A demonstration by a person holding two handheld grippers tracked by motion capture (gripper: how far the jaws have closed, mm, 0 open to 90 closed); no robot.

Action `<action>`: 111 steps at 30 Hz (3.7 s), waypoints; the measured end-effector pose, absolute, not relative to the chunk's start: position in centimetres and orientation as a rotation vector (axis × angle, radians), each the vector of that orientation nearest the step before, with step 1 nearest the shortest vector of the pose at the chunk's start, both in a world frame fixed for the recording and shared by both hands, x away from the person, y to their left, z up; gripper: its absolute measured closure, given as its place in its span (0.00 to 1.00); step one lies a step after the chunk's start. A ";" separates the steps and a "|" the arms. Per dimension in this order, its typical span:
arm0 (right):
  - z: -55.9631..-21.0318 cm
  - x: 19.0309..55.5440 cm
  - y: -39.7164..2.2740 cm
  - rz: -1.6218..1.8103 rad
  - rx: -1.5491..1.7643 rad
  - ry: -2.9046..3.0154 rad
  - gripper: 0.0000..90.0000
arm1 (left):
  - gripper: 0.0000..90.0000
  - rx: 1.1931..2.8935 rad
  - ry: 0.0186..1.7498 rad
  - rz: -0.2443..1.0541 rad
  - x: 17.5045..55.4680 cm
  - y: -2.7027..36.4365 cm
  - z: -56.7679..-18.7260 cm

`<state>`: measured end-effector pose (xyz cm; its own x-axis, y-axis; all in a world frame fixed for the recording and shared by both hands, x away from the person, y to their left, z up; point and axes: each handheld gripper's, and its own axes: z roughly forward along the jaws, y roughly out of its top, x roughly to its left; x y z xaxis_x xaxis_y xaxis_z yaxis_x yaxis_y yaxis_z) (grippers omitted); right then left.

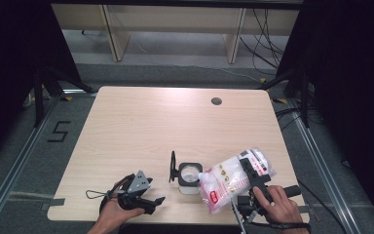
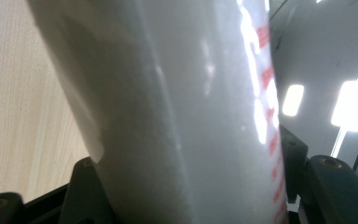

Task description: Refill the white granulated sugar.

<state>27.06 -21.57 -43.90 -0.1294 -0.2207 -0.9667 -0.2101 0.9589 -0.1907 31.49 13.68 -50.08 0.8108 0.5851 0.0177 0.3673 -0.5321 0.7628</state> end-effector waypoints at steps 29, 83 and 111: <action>-43.9 27.2 -21.8 0.040 -0.302 1.706 0.48 | 0.24 2.172 0.731 0.330 31.4 13.6 -50.2; -43.7 27.0 -21.8 0.025 -0.310 1.715 0.49 | 0.24 2.192 0.695 0.348 31.5 13.7 -50.1; -43.7 26.9 -21.5 0.004 -0.320 1.710 0.49 | 0.24 2.172 0.726 0.328 31.4 13.6 -50.2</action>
<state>26.86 -21.51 -43.65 -0.1290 -0.2091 -0.9693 -0.2134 0.9605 -0.1788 31.36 13.56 -50.18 0.8010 0.5986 -0.0079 0.3894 -0.5110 0.7663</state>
